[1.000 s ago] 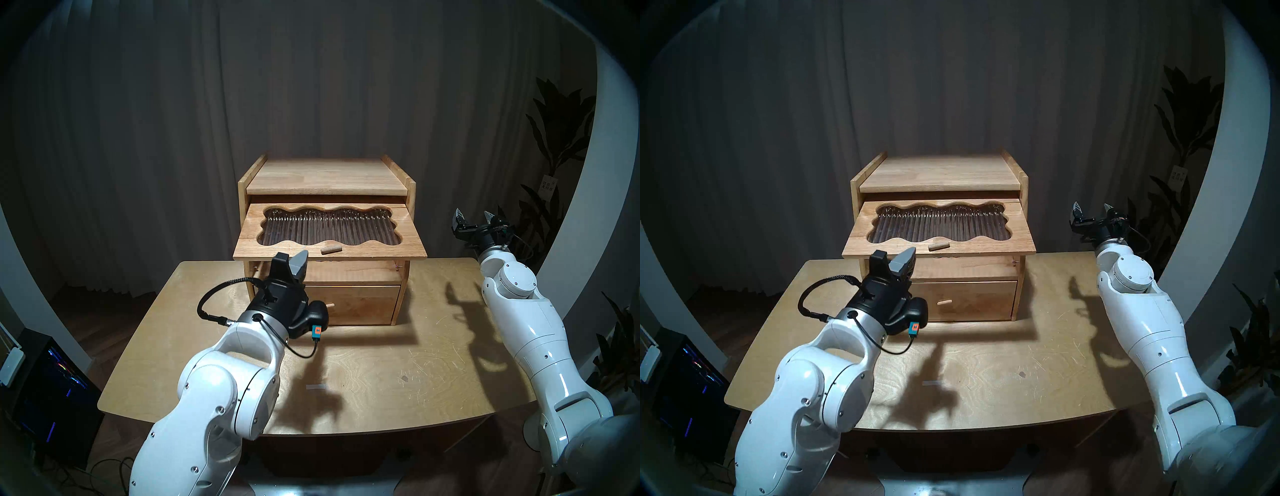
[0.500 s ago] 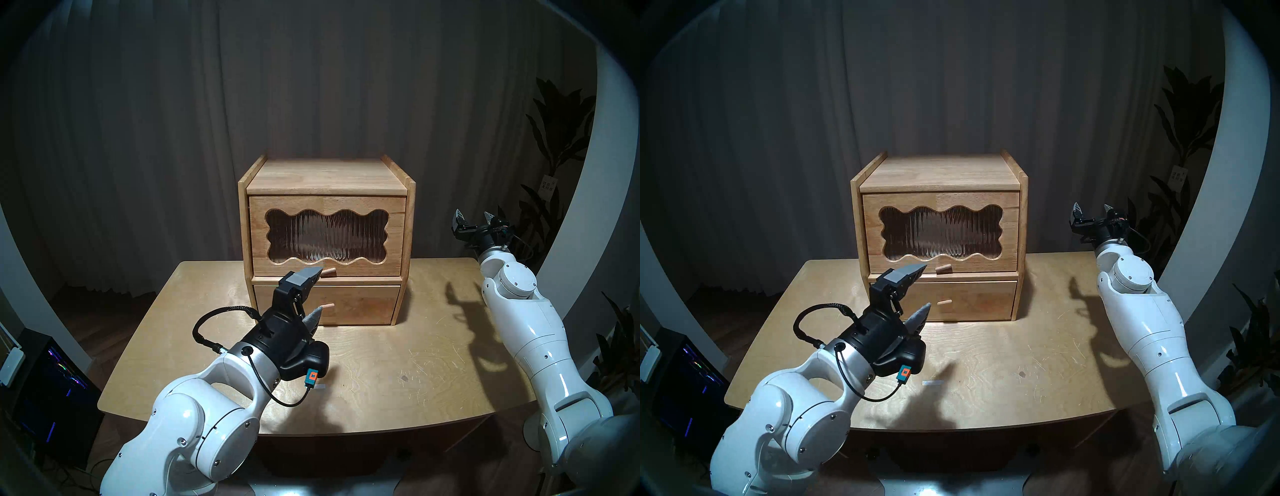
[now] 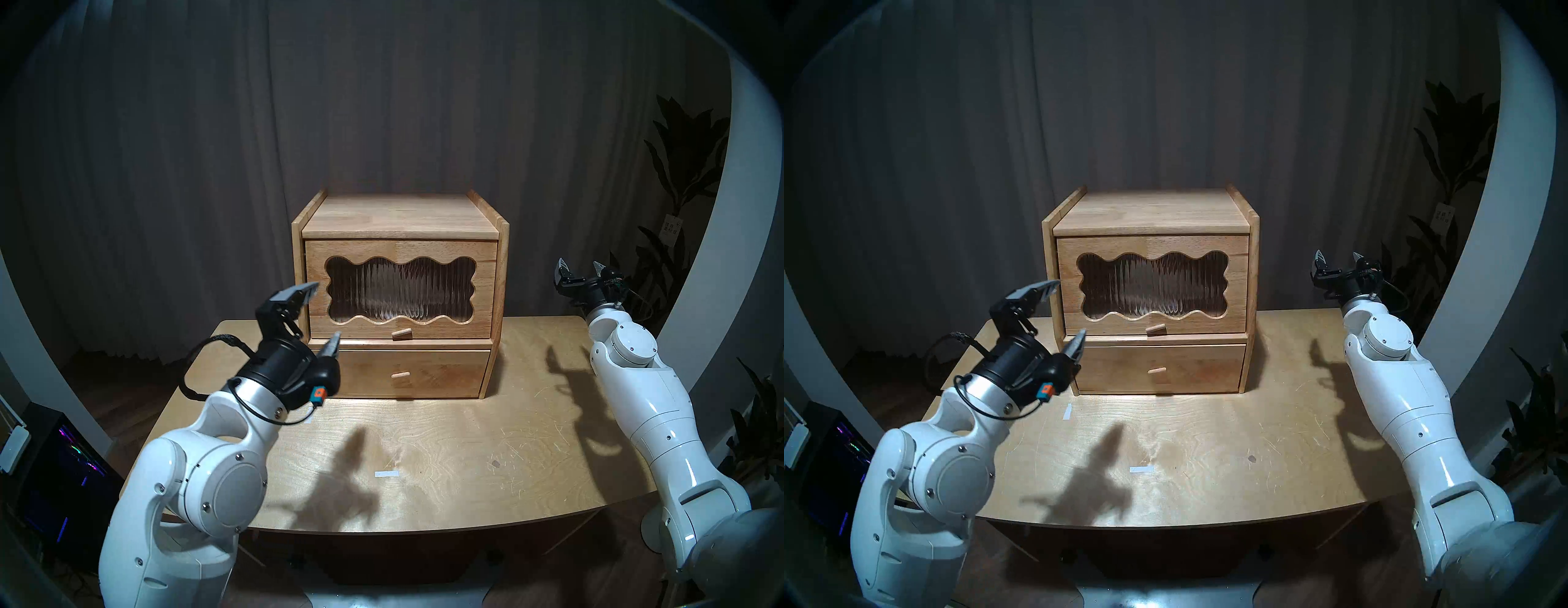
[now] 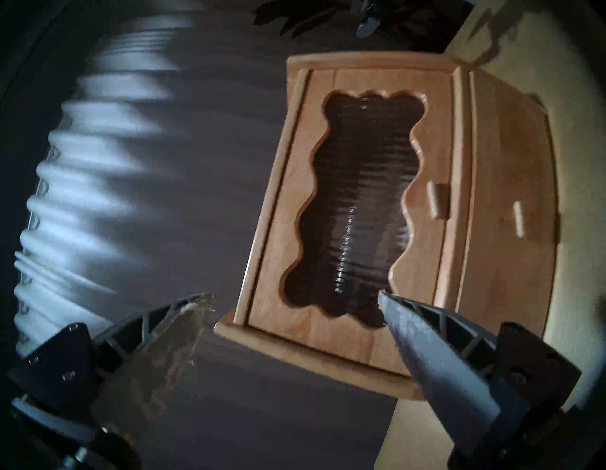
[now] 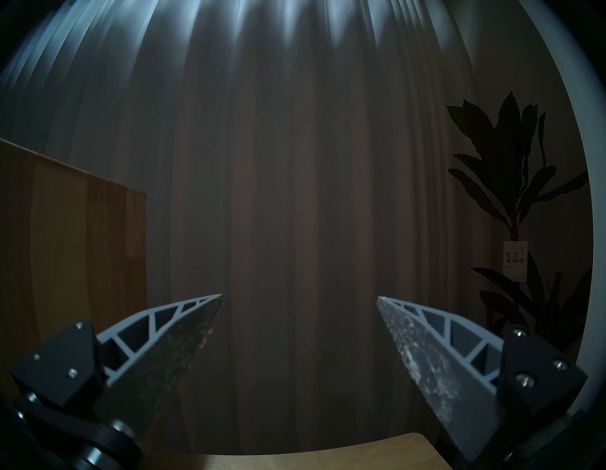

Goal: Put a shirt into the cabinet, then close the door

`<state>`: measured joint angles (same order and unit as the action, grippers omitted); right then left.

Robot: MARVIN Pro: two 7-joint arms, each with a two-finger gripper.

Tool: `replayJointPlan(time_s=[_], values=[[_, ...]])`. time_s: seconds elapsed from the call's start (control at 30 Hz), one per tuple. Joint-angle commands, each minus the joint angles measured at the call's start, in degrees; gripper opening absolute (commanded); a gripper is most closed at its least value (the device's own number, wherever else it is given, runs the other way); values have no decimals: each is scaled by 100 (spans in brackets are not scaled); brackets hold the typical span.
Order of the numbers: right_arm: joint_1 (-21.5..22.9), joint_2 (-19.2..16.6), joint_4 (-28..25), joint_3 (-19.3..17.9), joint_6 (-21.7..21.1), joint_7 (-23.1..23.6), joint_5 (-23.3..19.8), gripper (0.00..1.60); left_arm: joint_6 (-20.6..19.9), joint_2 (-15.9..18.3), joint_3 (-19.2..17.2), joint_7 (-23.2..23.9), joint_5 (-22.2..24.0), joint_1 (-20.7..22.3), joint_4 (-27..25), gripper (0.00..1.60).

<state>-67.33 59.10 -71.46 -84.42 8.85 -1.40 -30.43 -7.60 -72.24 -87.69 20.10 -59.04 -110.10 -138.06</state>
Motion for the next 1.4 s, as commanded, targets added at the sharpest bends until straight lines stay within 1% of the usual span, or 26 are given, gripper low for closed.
replayJointPlan(time_s=[0.0,0.17,0.2,0.23,0.27,0.33,0.37,0.43,0.5,0.57,0.83,1.07,1.3,1.33,1.37], values=[[81,-8,-67,-14,23,7,2,160,-288,-305,-696,-31,486,441,192,160],[91,-7,-62,-14,26,9,-1,160,-447,-373,-1157,3,889,742,599,160],[95,-7,-64,-14,28,10,-1,160,-459,-360,-1268,12,970,835,711,160],[99,-7,-67,-14,29,10,-1,160,-448,-336,-1344,6,1021,834,773,160],[102,-7,-70,-14,31,11,-1,160,-446,-318,-1445,15,1118,968,904,160],[103,-7,-69,-14,31,11,-1,160,-490,-343,-1589,55,1318,1098,1106,160],[103,-7,-68,-14,30,11,-1,160,-498,-339,-1656,61,1390,1087,1165,160],[103,-7,-65,-14,30,11,-1,160,-539,-358,-1808,100,1609,1302,1373,160],[99,-7,-60,-13,28,10,-1,160,-576,-370,-1920,141,1785,1316,1503,160],[96,-6,-55,-13,27,10,-1,160,-618,-392,-2028,202,1977,1451,1680,160],[95,-6,-43,-12,26,10,0,160,-750,-447,-2384,521,2692,1797,2355,160],[100,-6,-36,-12,28,10,0,160,-807,-495,-2547,855,3347,2145,2901,160],[104,-5,-33,-12,29,11,1,160,-853,-520,-2752,1188,4030,2579,3218,160],[103,-5,-32,-12,29,11,1,160,-845,-503,-2803,1221,4128,2540,3205,160],[104,-5,-31,-11,29,11,1,160,-850,-506,-2846,1259,4213,2610,3224,160]])
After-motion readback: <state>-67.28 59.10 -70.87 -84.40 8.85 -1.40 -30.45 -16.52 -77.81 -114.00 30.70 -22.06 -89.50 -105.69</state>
